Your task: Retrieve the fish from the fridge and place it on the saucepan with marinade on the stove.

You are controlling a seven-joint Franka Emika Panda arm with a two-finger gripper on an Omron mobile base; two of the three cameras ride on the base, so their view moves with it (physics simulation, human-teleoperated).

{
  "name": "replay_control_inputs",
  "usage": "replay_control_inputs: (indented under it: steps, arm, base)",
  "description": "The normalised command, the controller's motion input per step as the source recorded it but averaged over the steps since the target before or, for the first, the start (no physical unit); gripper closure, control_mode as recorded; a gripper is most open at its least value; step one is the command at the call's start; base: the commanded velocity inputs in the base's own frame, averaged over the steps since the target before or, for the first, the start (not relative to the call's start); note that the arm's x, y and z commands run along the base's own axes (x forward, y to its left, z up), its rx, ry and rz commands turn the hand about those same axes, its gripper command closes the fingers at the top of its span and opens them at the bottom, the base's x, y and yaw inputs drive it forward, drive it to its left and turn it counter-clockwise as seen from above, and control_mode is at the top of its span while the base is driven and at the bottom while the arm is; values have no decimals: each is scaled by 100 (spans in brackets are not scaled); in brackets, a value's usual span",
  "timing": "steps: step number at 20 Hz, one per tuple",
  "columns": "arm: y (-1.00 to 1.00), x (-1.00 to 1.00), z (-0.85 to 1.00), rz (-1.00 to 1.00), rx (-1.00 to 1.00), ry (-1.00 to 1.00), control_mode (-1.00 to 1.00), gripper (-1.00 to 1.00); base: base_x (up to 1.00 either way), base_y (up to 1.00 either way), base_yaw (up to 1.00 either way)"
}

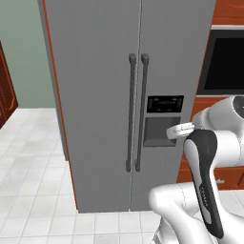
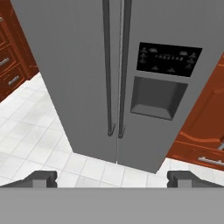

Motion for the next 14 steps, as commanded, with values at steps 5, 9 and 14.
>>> replay_control_inputs:
  steps: [5,9,14]
  arm:
    - [0,0,0,0,0,0,100,-100]
    - [0,0,0,0,0,0,100,-100]
    - [0,0,0,0,0,0,100,-100]
  base:
    - [-5,3,3]
    - [0,0,1]
    - [0,0,0]
